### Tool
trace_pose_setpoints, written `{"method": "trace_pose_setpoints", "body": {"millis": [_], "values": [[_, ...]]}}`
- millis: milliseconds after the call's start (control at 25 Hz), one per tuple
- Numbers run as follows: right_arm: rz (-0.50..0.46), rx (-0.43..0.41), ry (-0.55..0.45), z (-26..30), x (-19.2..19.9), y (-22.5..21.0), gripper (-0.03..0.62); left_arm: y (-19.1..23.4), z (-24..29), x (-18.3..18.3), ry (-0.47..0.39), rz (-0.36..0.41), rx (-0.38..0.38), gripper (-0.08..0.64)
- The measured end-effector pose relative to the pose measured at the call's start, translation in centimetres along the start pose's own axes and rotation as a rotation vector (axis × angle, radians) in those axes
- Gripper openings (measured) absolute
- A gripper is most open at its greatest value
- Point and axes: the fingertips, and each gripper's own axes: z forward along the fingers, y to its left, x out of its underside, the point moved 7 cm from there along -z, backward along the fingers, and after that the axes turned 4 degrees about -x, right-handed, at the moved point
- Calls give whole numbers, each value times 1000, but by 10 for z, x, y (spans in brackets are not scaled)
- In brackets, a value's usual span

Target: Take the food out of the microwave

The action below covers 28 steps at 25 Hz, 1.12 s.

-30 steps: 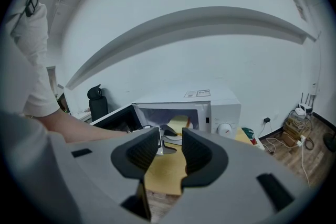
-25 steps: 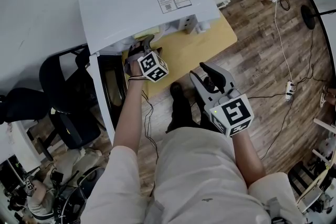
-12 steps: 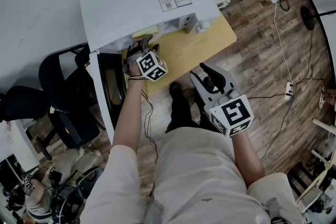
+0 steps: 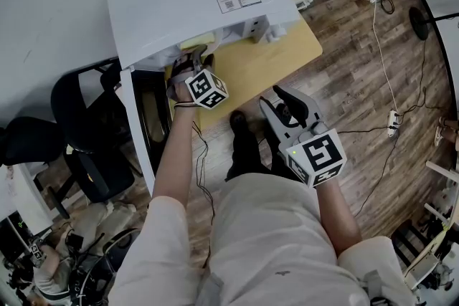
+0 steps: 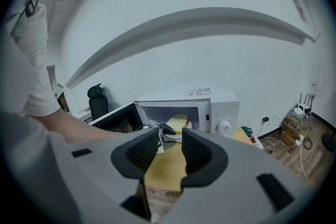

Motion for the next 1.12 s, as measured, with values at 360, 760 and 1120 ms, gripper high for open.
{"method": "trace_pose_setpoints", "body": {"millis": [360, 760, 1120], "values": [[-1, 6, -1, 1, -2, 0, 126, 3, 1, -1, -2, 13, -24, 91], [0, 13, -4, 1, -2, 1, 126, 2, 0, -2, 12, 58, -39, 78], [-1, 16, -16, 2, -5, 6, 126, -1, -8, -1, 15, 88, -45, 72]]}}
